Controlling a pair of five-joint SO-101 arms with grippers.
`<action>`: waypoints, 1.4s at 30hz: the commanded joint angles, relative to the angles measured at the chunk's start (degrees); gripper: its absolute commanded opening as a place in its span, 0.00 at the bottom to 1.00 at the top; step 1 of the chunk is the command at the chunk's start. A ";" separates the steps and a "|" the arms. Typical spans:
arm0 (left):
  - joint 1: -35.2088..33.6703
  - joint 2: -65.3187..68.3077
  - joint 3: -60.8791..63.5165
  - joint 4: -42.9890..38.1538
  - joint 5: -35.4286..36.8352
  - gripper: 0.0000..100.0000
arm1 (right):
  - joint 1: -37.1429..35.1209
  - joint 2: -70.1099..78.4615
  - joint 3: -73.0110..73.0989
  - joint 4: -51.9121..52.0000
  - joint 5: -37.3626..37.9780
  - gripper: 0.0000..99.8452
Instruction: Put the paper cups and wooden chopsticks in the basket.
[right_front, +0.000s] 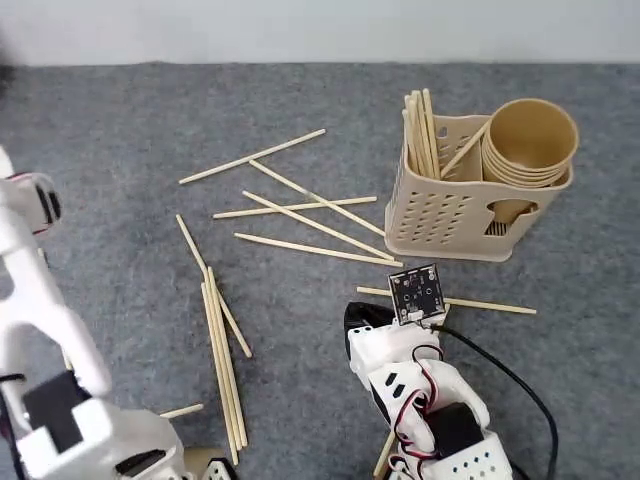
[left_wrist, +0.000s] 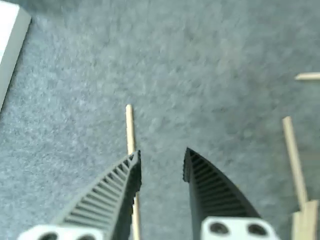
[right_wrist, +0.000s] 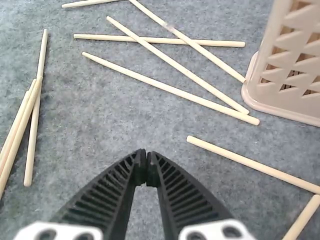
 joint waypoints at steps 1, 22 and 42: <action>-2.90 2.46 -2.86 0.35 -7.65 0.14 | 0.13 -0.75 0.70 -1.19 -0.26 0.01; -6.68 26.90 -6.29 -7.91 -17.58 0.14 | 0.13 -0.75 0.70 -1.19 -0.26 0.01; -3.34 24.18 -8.48 -3.16 -6.51 0.01 | 0.13 -0.75 0.70 -1.19 -0.26 0.01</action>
